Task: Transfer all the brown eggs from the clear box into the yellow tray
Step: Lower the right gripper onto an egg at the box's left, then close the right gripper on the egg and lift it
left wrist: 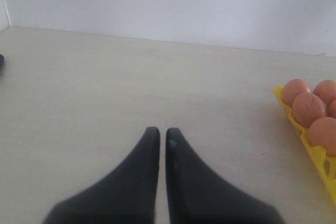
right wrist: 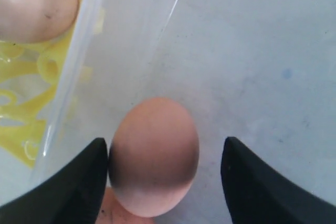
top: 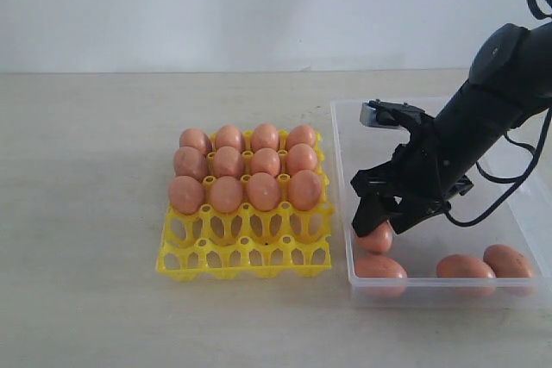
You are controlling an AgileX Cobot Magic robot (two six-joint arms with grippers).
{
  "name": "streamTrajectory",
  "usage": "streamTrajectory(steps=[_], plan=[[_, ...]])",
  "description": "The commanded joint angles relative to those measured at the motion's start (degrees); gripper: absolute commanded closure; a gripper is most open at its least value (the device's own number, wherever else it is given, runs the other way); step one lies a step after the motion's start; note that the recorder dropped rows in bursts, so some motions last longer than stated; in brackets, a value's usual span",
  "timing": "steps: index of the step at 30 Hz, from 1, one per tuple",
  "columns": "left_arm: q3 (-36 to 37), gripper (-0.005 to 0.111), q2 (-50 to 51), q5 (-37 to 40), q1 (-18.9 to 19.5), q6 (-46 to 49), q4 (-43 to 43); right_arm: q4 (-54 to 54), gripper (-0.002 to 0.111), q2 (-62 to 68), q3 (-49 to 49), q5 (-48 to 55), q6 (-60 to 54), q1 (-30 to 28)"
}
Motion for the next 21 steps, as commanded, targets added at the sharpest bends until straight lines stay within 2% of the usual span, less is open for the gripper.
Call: streamTrajectory(steps=[1, 15, 21], plan=[[0.2, 0.103, -0.2, 0.0, 0.0, 0.2, 0.0, -0.6, 0.055, 0.0, 0.0, -1.4, -0.2, 0.0], [0.2, 0.103, -0.2, 0.0, 0.0, 0.2, 0.0, 2.1, 0.055, 0.0, 0.0, 1.9, -1.4, 0.0], [0.2, 0.103, -0.2, 0.0, 0.0, 0.2, 0.0, 2.4, 0.055, 0.7, 0.0, 0.1, -1.3, 0.0]])
